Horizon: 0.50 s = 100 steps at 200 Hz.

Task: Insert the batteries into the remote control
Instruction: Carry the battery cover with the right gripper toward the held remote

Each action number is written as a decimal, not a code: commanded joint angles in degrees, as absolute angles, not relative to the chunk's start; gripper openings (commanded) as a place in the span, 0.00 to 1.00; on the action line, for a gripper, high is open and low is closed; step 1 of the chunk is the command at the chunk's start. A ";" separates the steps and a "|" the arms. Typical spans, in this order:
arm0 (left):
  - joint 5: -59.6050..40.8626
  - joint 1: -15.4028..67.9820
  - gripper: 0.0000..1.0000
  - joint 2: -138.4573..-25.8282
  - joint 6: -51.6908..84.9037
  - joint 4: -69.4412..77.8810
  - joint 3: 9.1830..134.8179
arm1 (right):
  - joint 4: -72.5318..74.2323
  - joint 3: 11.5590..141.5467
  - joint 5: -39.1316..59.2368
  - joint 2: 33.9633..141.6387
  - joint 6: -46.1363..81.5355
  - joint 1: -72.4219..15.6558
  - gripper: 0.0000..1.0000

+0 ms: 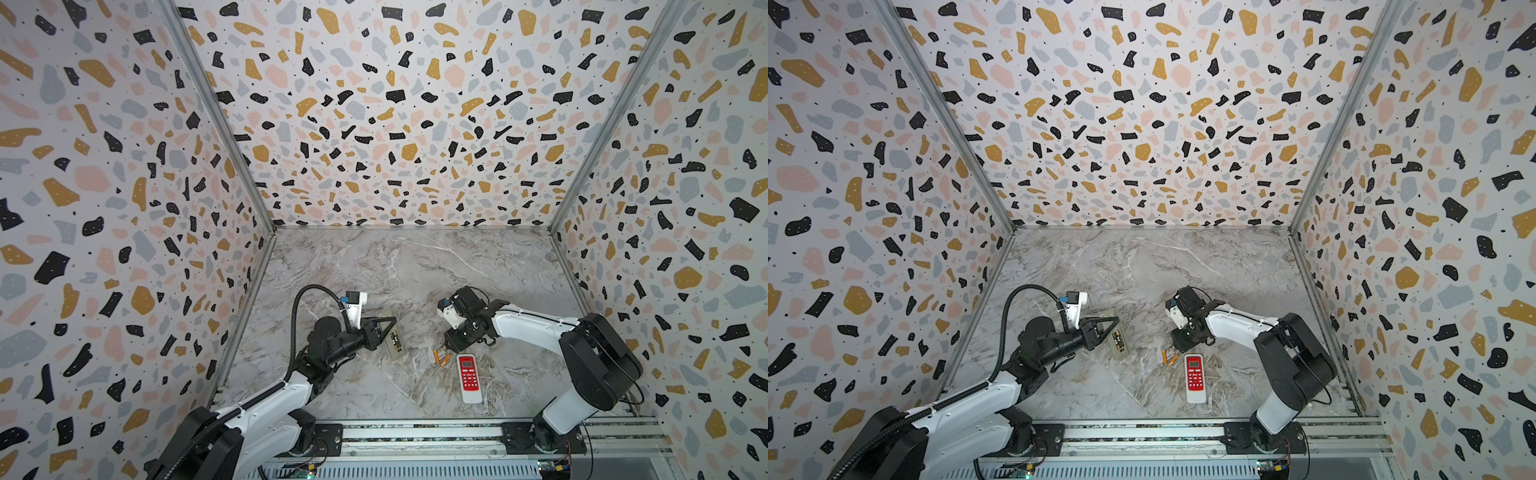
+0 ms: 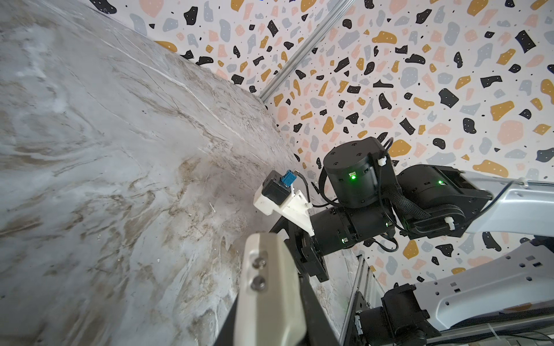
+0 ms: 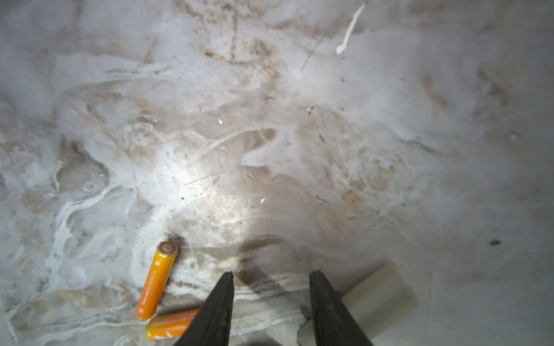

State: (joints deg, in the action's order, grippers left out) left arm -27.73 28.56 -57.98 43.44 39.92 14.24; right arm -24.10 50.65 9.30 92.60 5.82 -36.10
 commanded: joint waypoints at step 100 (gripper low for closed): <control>-27.60 28.25 0.00 -56.18 42.19 43.25 13.72 | -30.32 51.50 -0.73 83.86 18.28 -37.93 0.85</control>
